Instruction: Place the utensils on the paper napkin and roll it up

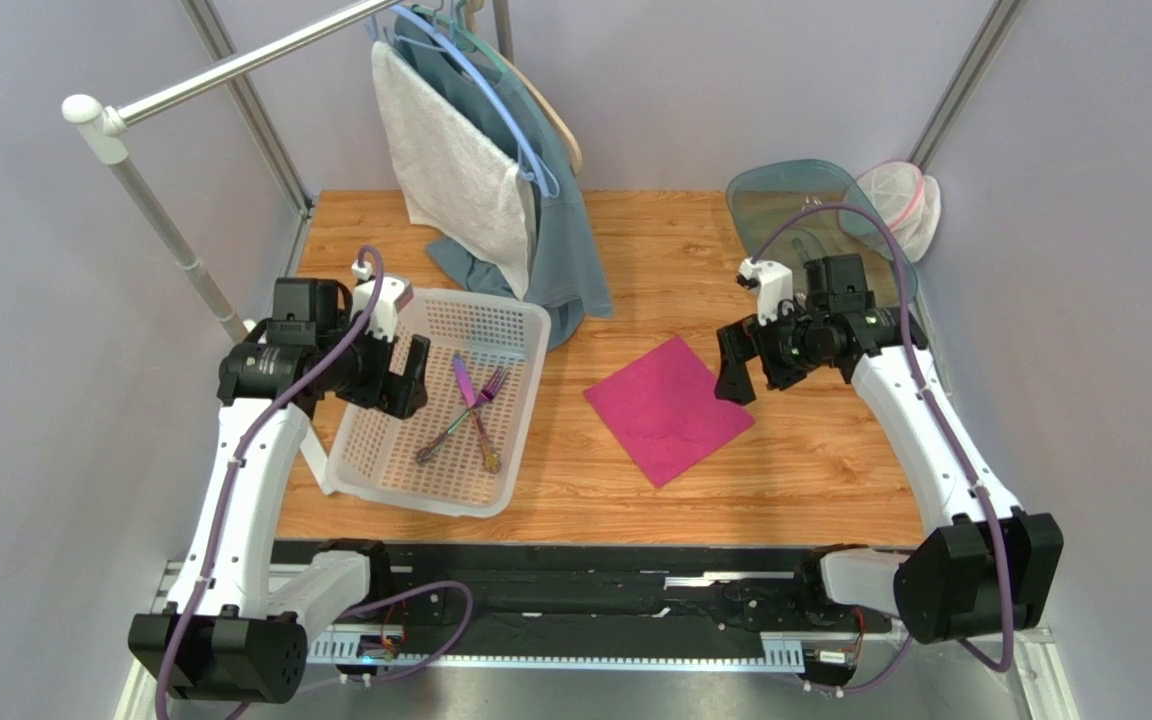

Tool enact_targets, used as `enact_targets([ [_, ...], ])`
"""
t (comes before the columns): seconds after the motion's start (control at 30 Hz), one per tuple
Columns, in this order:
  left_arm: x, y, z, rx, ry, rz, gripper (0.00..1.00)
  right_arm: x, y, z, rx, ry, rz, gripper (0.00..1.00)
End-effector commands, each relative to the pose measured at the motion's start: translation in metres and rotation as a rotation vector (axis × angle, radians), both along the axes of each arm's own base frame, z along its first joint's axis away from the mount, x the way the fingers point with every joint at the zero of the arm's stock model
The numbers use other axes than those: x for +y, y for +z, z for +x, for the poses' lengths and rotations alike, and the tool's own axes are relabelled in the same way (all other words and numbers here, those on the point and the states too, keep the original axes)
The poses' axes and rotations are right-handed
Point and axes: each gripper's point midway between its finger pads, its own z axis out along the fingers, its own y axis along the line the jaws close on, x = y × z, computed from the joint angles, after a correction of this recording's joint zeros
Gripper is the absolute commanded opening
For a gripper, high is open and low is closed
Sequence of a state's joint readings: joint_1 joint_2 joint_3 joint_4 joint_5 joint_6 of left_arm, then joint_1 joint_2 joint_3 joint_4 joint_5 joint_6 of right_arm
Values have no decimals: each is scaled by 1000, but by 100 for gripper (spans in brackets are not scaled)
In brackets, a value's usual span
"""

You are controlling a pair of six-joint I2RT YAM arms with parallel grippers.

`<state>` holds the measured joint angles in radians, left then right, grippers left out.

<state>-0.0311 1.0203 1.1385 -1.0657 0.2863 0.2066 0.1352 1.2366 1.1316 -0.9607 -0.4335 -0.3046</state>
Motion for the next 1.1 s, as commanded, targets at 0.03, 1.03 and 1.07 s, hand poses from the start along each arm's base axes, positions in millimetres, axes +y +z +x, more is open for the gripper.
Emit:
enact_targets([
  [0.03,7,24,8,-56,50,14,99,41,24,26,-76,79,48,99],
  [1.03,53,95,0,-163,585,-311,94,379,-14,15,-187,205,26,54],
  [1.07,52,94,0,-161,583,-312,94,382,-24,16,-173,197,18,53],
])
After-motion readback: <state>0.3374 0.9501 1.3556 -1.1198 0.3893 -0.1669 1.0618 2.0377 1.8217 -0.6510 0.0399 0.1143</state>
